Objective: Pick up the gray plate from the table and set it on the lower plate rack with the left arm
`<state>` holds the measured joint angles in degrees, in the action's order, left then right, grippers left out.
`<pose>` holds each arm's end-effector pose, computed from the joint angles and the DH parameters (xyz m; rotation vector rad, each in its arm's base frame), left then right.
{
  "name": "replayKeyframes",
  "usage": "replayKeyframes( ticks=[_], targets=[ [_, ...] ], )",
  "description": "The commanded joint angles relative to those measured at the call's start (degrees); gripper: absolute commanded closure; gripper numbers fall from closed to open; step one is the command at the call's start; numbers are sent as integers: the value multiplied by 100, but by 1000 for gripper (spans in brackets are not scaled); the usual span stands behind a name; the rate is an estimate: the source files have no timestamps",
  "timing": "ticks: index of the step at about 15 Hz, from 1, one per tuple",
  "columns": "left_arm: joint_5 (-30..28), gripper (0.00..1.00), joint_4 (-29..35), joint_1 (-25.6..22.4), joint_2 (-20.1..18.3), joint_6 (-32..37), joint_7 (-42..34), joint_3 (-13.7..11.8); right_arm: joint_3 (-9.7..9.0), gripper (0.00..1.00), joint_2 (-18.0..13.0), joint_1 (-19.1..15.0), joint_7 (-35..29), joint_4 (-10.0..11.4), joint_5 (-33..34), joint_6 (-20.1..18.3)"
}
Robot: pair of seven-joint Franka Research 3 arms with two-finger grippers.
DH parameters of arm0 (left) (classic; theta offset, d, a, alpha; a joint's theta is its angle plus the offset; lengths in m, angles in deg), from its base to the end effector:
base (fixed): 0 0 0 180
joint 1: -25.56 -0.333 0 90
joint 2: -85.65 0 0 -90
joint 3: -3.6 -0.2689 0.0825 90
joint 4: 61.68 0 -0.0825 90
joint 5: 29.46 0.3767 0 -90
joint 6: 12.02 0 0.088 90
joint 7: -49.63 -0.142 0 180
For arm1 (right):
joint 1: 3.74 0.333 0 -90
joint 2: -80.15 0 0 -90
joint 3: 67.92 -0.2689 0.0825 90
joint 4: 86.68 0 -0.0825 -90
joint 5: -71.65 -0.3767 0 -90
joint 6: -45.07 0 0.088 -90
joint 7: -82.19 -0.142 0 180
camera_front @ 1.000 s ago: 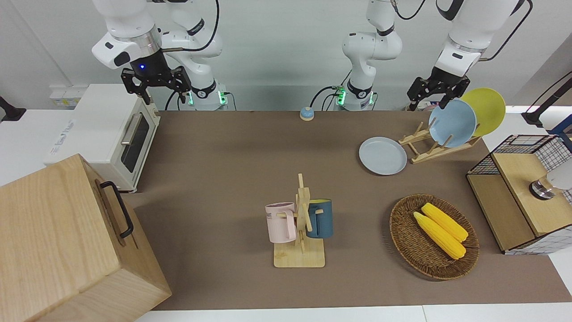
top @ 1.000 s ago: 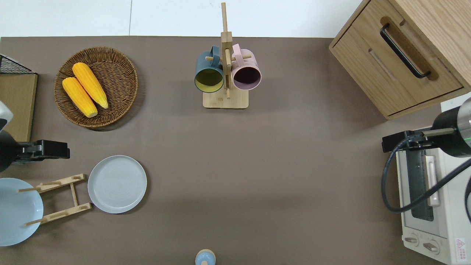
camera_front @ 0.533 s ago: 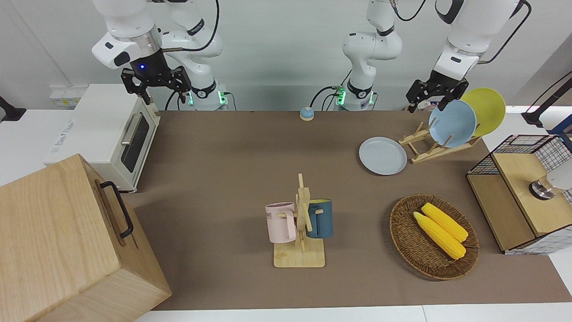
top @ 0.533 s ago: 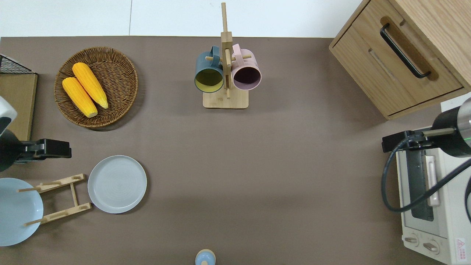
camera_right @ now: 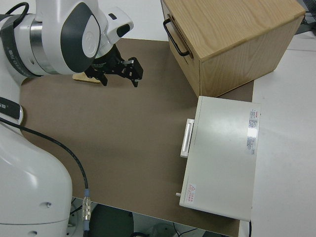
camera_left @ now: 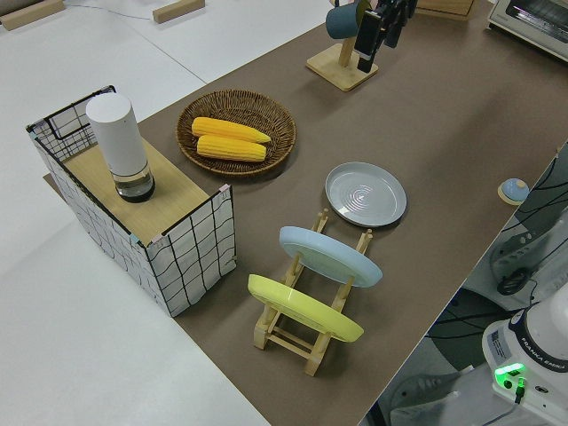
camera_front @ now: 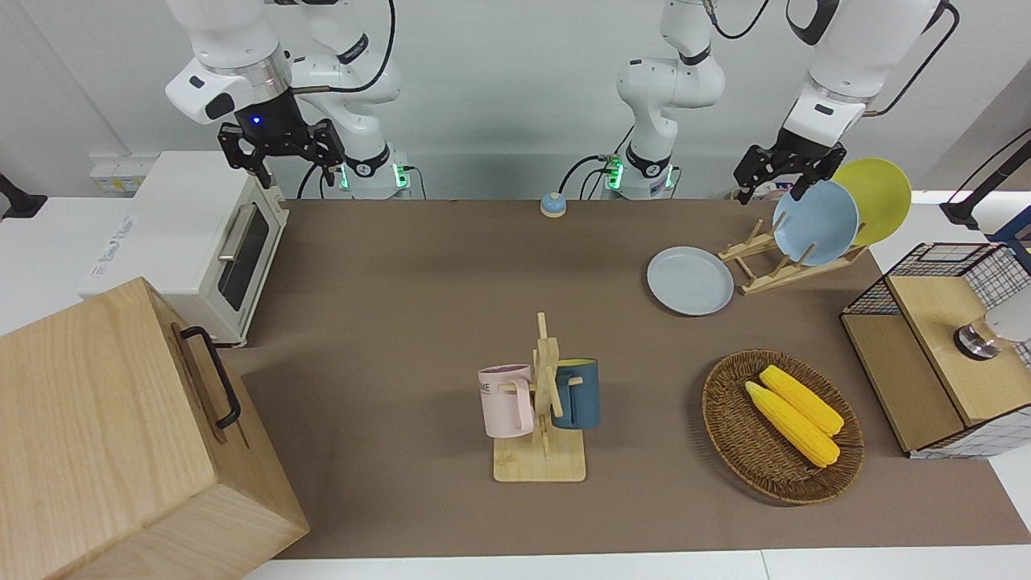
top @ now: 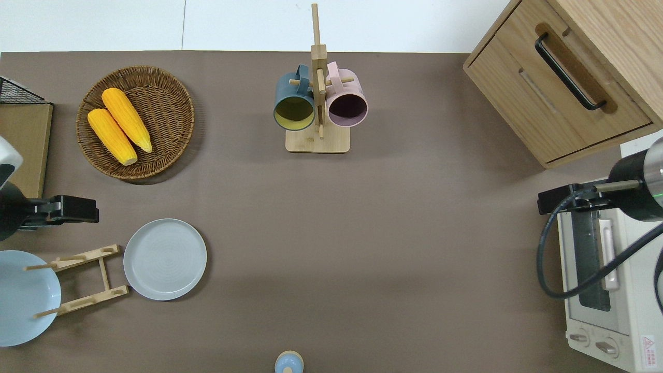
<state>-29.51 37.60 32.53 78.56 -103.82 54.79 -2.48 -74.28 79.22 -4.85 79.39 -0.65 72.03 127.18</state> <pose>0.5154 -0.0059 0.5351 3.1259 0.1152 -0.0129 0.5247 0.0476 0.5711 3.1278 0.0656 -0.0807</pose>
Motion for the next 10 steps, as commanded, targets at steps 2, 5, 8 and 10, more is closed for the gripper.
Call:
replayKeyframes(
  ticks=[2, 5, 8, 10],
  targets=[
    [461, 5, 432, -117, -3, -232, -59, -51, -103, 11, -12, -143, -54, -42, -109, -90],
    [515, 5, 855, -108, -56, -620, -67, -261, -103, 11, -12, -143, -54, -42, -109, -90],
    [463, 5, 1512, -108, -161, -1207, -68, -464, -103, 11, -12, -143, -54, -42, -109, -90],
    [454, 5, 2171, -108, -275, -1900, -59, -499, -103, 13, -12, -143, -54, -42, -109, -90]
  ],
)
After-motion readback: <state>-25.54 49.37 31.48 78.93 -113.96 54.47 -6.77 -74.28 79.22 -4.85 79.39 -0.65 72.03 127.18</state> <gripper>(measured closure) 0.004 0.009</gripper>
